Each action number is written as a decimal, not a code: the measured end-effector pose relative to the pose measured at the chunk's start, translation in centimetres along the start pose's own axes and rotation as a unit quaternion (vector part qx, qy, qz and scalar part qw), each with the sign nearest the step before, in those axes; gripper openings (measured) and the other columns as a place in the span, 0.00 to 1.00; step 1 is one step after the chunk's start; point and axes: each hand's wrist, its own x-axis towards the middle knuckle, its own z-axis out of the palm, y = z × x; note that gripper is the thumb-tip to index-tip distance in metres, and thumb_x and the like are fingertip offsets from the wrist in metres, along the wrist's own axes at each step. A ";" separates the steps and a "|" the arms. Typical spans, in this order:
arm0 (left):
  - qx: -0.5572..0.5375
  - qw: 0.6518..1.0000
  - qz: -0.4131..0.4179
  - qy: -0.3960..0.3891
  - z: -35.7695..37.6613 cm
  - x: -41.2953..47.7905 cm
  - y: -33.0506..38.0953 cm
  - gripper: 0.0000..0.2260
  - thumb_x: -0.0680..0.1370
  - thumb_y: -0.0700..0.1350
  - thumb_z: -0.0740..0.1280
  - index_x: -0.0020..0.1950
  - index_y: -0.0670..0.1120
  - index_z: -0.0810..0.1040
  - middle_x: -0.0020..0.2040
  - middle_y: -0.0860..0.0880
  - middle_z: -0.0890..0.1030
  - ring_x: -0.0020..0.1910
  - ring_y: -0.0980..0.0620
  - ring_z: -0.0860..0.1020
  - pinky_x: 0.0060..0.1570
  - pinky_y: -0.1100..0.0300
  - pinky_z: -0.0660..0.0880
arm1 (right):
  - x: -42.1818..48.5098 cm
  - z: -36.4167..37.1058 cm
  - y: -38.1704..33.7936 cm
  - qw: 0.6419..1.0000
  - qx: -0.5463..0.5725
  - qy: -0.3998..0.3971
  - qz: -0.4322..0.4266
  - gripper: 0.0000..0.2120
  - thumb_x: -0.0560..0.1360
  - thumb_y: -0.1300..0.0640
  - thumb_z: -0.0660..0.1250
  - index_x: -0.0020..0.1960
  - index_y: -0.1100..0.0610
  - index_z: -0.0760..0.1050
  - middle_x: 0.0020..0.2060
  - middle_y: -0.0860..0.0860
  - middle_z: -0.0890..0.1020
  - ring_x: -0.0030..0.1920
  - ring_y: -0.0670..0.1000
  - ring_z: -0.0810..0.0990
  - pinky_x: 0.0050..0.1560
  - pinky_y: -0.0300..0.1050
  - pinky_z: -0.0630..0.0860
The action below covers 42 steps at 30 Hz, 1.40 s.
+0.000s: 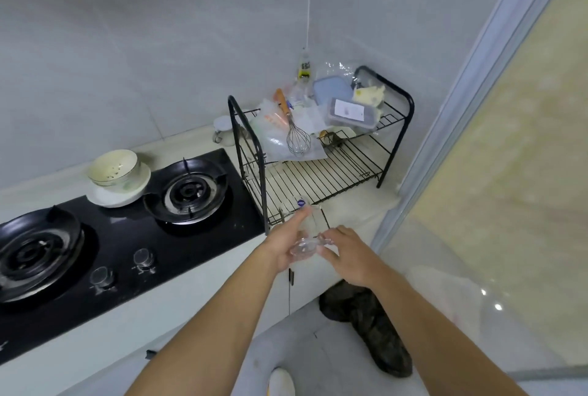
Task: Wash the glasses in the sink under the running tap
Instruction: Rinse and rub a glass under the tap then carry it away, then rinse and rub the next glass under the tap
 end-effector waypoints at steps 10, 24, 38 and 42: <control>-0.166 0.979 0.099 0.070 1.1 5.5 0.7 0.30 0.83 0.68 0.51 0.72 0.49 0.75 0.60 0.43 0.86 0.61 0.49 0.83 0.69 0.48 0.76 | 8.8 -2.0 -2.5 0.959 0.276 0.010 0.067 0.17 0.86 0.47 0.58 0.44 0.52 0.77 0.37 0.49 0.78 0.42 0.52 0.78 0.51 0.47 0.80; -0.052 0.979 0.127 0.150 2.2 9.5 2.4 0.31 0.84 0.67 0.42 0.62 0.56 0.82 0.59 0.53 0.85 0.63 0.56 0.80 0.75 0.51 0.68 | 19.0 -0.7 -2.0 0.942 0.310 -0.112 0.066 0.16 0.86 0.47 0.54 0.57 0.49 0.80 0.52 0.51 0.87 0.54 0.52 0.86 0.62 0.57 0.81; -0.139 0.960 0.105 0.220 2.6 12.0 2.3 0.26 0.87 0.61 0.48 0.72 0.51 0.77 0.68 0.49 0.81 0.71 0.52 0.76 0.78 0.50 0.65 | 21.0 -1.6 -1.7 0.964 0.184 -0.191 0.006 0.14 0.86 0.49 0.53 0.66 0.48 0.74 0.58 0.50 0.83 0.56 0.51 0.83 0.60 0.51 0.79; -0.151 0.955 0.121 0.225 2.5 12.1 2.8 0.20 0.88 0.59 0.49 0.71 0.55 0.75 0.69 0.54 0.78 0.72 0.57 0.70 0.80 0.50 0.58 | 21.2 -2.4 -1.0 0.975 0.088 -0.196 -0.052 0.15 0.87 0.54 0.53 0.71 0.48 0.70 0.59 0.52 0.81 0.56 0.55 0.80 0.51 0.46 0.72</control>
